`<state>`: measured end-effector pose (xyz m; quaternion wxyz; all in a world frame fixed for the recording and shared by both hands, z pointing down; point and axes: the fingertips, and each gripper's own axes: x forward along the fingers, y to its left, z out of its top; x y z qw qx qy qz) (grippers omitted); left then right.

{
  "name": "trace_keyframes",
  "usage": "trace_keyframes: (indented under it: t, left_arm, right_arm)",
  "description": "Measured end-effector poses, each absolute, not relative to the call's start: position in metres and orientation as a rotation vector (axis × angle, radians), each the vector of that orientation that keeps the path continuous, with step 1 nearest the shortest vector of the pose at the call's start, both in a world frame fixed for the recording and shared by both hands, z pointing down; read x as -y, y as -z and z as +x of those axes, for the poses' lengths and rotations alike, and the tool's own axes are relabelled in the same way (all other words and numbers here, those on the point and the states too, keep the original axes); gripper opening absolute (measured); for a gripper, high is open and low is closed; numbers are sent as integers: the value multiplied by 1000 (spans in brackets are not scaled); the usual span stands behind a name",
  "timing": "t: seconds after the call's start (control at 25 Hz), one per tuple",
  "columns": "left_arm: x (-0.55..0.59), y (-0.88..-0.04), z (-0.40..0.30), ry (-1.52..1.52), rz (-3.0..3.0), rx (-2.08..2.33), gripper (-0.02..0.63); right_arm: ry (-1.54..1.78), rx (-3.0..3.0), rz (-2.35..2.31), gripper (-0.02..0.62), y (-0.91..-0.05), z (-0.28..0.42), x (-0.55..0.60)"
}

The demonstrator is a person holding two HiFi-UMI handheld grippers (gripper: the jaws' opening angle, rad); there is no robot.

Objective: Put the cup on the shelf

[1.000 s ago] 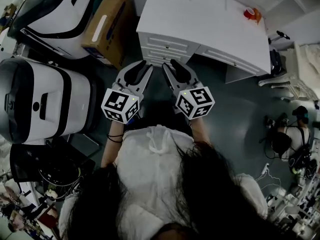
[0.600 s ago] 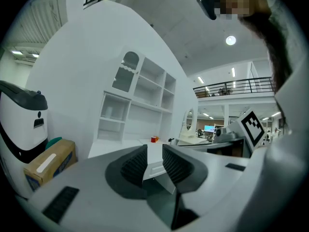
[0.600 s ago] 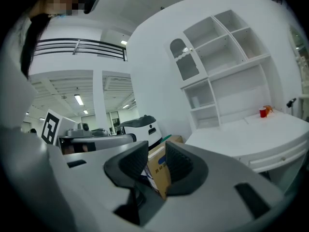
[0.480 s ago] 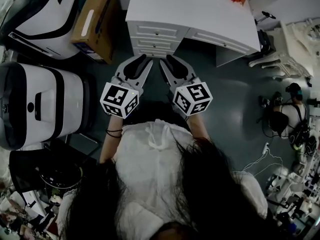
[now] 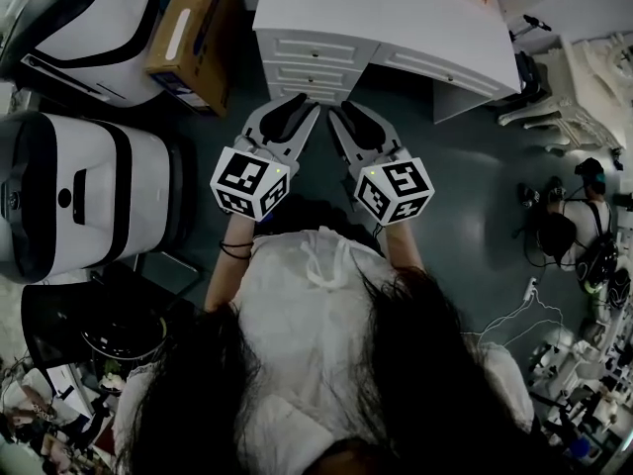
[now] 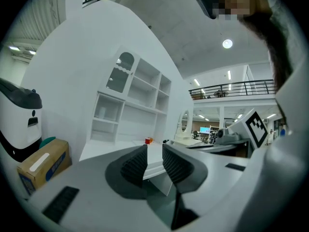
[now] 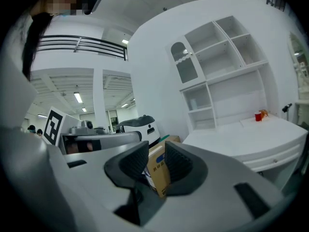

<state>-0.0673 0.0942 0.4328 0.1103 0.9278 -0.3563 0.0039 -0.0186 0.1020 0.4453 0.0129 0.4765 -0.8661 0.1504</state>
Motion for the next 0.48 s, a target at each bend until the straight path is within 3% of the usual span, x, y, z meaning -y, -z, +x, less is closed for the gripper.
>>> trace_keyframes:
  t: [0.48]
  left_arm:
    - [-94, -427, -59, -41, 2745, 1075, 92]
  right_arm:
    - [-465, 2707, 1500, 110, -444, -1, -104]
